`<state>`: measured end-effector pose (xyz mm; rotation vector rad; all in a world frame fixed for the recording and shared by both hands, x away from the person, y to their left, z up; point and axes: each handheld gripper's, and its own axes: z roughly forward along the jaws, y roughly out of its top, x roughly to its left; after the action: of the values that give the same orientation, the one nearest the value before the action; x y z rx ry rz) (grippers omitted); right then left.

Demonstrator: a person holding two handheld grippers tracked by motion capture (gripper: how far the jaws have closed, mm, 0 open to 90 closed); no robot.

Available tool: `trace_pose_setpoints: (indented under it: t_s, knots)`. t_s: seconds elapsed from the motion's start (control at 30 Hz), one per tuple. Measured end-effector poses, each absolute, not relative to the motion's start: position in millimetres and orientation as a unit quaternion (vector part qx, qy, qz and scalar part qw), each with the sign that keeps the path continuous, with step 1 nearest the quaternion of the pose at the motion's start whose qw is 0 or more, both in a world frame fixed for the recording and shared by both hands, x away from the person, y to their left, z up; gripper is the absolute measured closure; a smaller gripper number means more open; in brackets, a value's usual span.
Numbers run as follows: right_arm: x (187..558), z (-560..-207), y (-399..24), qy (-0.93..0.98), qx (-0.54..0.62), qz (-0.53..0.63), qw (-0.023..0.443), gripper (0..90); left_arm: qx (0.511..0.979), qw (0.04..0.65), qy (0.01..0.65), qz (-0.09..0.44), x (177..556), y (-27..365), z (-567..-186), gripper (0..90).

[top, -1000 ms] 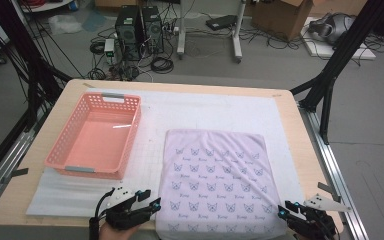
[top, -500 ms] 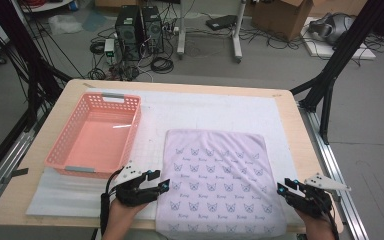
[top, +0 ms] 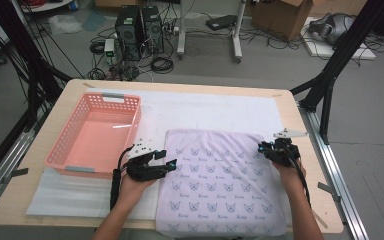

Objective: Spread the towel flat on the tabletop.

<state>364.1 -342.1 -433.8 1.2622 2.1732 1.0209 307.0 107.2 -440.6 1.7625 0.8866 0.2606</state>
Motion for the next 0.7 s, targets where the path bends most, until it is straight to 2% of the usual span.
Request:
trace_pose_setpoints:
  t_s: [0.1,0.27,0.33,0.4,0.53,0.6,0.7]
  knots:
    - [384.9,-435.7,-338.5,0.784,0.462,0.361,0.204,79.5,0.744,0.542,0.376,0.107,308.7,108.2,-441.8,39.3]
    - [400.5,-447.3,-342.6,0.766,0.494,0.361,0.198,88.1,0.742,0.546,0.375,0.103,308.3,110.0,-441.7,36.7]
    - [401.0,-447.7,-345.9,0.758,0.506,0.338,0.236,89.0,0.740,0.548,0.377,0.100,308.0,110.9,-441.8,34.8]
    - [402.1,-447.4,-352.5,0.742,0.526,0.331,0.252,89.0,0.738,0.549,0.379,0.101,307.6,111.7,-441.7,34.3]
    - [395.2,-441.5,-361.6,0.716,0.547,0.364,0.235,83.4,0.735,0.552,0.380,0.102,307.4,114.5,-441.5,31.7]
    - [385.4,-432.7,-361.9,0.720,0.529,0.378,0.243,77.6,0.733,0.553,0.382,0.103,307.8,115.9,-441.4,31.0]
    - [363.3,-420.8,-361.3,0.733,0.499,0.389,0.249,73.5,0.731,0.555,0.384,0.103,307.6,116.6,-441.2,30.1]
